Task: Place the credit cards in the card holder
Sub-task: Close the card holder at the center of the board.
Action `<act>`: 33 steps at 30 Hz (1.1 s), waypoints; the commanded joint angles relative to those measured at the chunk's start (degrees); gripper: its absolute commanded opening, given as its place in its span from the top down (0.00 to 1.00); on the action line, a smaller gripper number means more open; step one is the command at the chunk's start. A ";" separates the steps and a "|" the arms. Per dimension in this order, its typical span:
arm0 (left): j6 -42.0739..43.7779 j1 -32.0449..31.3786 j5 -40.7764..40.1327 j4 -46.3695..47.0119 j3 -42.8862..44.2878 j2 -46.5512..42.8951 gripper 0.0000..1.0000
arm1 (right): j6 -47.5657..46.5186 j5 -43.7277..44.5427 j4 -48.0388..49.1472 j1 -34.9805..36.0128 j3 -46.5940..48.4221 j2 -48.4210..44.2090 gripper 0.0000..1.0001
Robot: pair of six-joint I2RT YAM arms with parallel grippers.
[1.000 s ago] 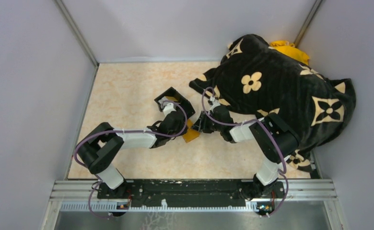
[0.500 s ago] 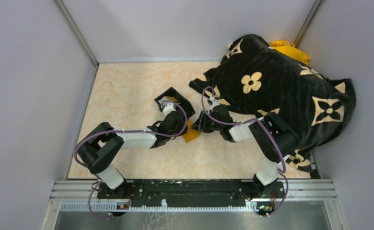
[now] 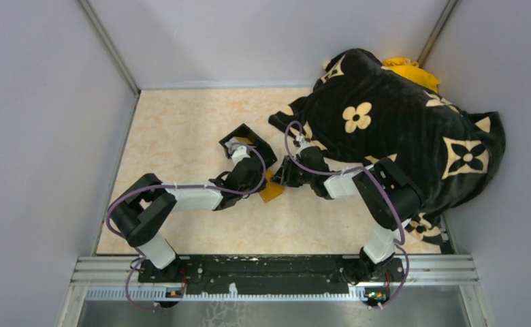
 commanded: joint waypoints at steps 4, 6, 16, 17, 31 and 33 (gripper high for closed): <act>1.34 0.18 2.22 -10.42 -2.19 4.43 0.73 | -3.01 2.10 -6.59 1.28 2.91 2.75 0.62; 1.42 0.17 2.10 -10.48 -2.21 4.31 0.73 | -3.25 2.47 -7.08 1.53 3.02 3.04 0.62; 1.29 0.19 2.19 -10.38 -2.40 4.40 0.73 | -4.00 3.84 -8.89 2.22 3.16 3.68 0.63; 1.25 0.18 2.18 -10.38 -2.45 4.38 0.73 | -3.97 4.10 -9.01 2.30 3.18 3.75 0.64; 1.03 0.19 2.35 -10.12 -2.90 4.85 0.73 | -4.64 6.20 -10.76 3.92 2.60 4.87 0.67; 1.07 0.14 2.32 -10.09 -2.97 4.85 0.73 | -4.65 6.66 -10.50 4.13 1.80 4.47 0.67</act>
